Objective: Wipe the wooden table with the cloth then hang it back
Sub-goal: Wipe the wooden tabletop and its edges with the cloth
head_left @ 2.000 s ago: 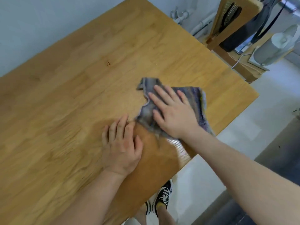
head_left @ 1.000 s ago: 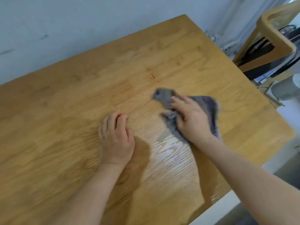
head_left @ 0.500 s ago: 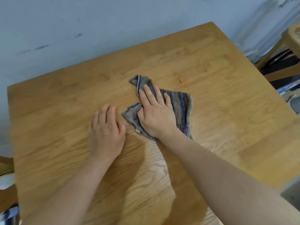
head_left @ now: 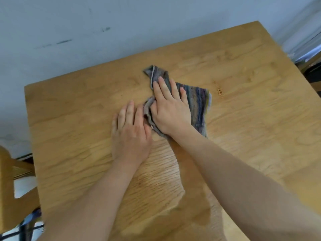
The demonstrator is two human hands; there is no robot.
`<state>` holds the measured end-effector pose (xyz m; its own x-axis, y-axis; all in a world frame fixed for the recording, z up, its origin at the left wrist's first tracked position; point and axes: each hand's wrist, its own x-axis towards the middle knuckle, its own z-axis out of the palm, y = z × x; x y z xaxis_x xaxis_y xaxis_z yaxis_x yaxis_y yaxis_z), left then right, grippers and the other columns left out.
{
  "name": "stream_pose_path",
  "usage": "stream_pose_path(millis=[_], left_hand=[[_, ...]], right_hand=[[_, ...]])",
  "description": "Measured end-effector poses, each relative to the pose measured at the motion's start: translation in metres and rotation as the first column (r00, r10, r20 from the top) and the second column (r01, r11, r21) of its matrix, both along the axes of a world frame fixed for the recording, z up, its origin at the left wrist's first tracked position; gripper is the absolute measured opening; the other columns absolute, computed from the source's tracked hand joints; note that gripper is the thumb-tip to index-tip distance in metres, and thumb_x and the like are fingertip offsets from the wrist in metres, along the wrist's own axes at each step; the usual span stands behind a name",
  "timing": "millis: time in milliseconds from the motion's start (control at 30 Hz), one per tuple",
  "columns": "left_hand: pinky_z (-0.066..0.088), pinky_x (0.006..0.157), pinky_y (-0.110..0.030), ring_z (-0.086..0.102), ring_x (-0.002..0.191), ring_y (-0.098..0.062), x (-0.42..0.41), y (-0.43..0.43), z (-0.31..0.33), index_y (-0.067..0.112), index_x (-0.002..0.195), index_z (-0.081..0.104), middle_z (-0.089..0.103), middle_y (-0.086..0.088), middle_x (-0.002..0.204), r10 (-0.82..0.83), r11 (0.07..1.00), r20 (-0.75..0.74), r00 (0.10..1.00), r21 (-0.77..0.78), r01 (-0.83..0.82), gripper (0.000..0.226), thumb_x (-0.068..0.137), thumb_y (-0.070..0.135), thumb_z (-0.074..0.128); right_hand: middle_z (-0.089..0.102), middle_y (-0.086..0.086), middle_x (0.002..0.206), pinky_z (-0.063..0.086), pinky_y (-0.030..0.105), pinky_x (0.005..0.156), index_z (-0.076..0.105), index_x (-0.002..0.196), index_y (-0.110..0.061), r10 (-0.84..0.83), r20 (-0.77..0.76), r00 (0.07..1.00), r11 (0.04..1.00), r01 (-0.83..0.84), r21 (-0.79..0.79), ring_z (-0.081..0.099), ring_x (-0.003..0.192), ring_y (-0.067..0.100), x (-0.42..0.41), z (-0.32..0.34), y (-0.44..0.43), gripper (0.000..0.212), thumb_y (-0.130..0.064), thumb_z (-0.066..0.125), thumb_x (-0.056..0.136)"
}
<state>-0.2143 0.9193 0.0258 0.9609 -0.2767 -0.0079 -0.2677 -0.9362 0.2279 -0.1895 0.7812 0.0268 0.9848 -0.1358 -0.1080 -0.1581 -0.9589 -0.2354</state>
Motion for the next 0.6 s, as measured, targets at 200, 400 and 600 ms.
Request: stream_pose_path(millis=[200, 400, 600], left_hand=[[0.022, 0.114, -0.046, 0.024, 0.142, -0.026, -0.001, 0.002, 0.001, 0.015, 0.145, 0.036, 0.029, -0.008, 0.156, -0.020, 1.000, -0.036, 0.999, 0.012, 0.020, 0.054, 0.096, 0.037, 0.027], [0.010, 0.117, -0.041, 0.017, 0.145, -0.022, 0.005, 0.001, 0.002, 0.019, 0.148, 0.031, 0.023, -0.004, 0.158, -0.012, 1.000, -0.063, 0.998, 0.002, 0.012, 0.058, 0.095, 0.043, 0.019], [0.022, 0.116, -0.044, 0.026, 0.141, -0.023, 0.002, -0.003, 0.003, 0.019, 0.143, 0.037, 0.034, -0.005, 0.153, 0.025, 1.000, -0.036, 0.999, 0.005, -0.025, 0.051, 0.095, 0.033, 0.026]], right_hand=[[0.015, -0.004, 0.164, 0.010, 0.047, 0.121, 0.023, 0.155, -0.021, 0.022, 0.029, 0.999, 0.999, -0.021, -0.028, 0.006, 0.151, 0.024, -0.045, -0.001, 0.012, 0.057, -0.036, 0.026, 0.101], [0.021, -0.003, 0.162, 0.013, 0.048, 0.119, 0.028, 0.154, -0.022, 0.122, 0.015, 0.992, 0.992, -0.122, -0.038, 0.013, 0.150, 0.025, -0.033, -0.001, 0.002, 0.058, -0.037, 0.026, 0.098], [0.008, -0.001, 0.165, 0.004, 0.050, 0.120, 0.015, 0.156, -0.018, -0.009, 0.011, 1.000, 1.000, 0.008, 0.006, 0.001, 0.151, 0.027, 0.102, -0.005, 0.008, 0.061, -0.038, 0.024, 0.099]])
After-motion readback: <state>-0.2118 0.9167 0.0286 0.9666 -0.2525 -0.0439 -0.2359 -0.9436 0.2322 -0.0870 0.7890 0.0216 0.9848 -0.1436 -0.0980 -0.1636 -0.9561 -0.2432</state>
